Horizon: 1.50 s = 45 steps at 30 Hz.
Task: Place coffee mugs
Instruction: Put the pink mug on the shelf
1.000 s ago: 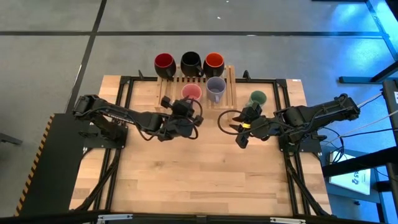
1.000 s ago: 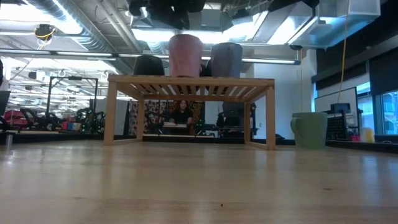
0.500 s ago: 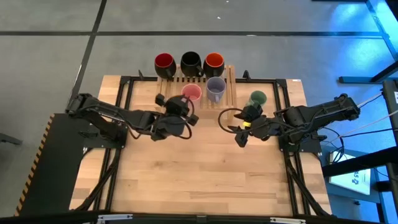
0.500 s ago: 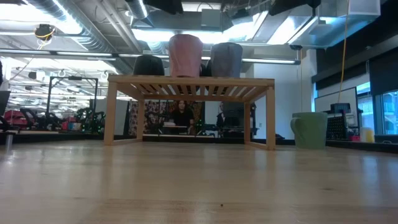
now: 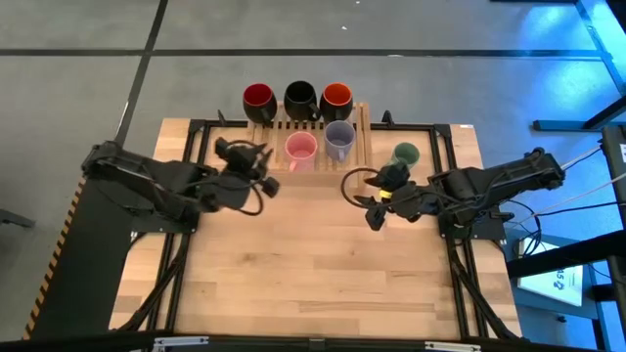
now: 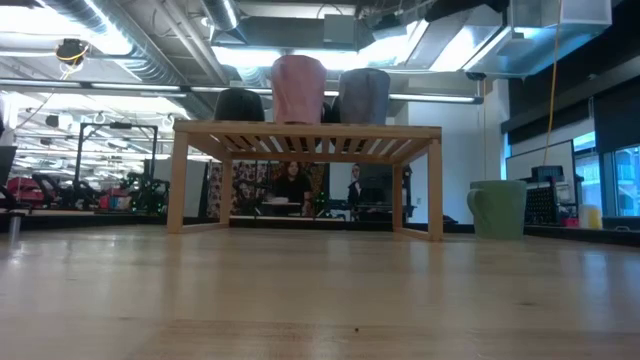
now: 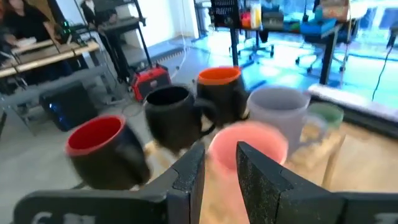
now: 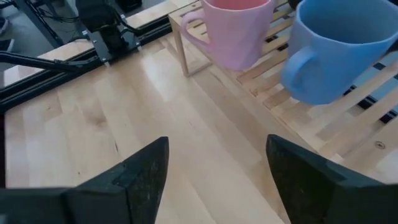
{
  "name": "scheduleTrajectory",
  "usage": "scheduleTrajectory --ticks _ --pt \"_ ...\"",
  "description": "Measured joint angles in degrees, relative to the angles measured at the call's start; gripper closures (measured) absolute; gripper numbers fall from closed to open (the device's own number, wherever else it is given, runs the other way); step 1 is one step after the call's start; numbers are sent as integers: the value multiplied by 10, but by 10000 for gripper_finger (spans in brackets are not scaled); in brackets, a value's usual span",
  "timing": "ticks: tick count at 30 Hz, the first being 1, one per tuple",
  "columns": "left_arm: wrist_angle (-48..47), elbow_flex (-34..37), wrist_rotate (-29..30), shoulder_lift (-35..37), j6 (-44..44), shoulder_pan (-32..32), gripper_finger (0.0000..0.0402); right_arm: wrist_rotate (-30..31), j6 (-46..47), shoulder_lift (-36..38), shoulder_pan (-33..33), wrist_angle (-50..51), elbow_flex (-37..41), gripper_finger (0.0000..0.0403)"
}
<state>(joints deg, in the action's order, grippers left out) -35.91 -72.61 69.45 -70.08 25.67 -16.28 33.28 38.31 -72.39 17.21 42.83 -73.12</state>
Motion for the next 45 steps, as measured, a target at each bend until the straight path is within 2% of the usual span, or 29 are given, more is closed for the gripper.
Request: scheduleTrajectory --ticks 4,9,13,20,26,30,40,45 --pt "-127 13 -17 40 91 -31 317 -5 -9 -16 0 -1 0 150" --pt "-188 49 -48 81 145 -74 317 -2 -12 -25 0 -44 0 150" --pt "-191 78 -73 119 145 -100 317 1 -41 -31 -7 -98 0 150" --pt "-184 142 -120 162 143 -109 317 -60 -63 -79 -42 -183 0 150" --pt "-174 205 -116 170 149 -109 317 -89 -72 -146 -70 -294 0 150" --pt "-155 240 -119 175 185 -111 317 -115 -73 -184 -78 -362 -1 150" --pt "-139 260 -100 173 189 -108 317 -141 -147 -254 -118 -350 -48 150" --pt "-139 260 -85 173 188 -108 317 -144 -173 -260 -139 -341 -48 150"
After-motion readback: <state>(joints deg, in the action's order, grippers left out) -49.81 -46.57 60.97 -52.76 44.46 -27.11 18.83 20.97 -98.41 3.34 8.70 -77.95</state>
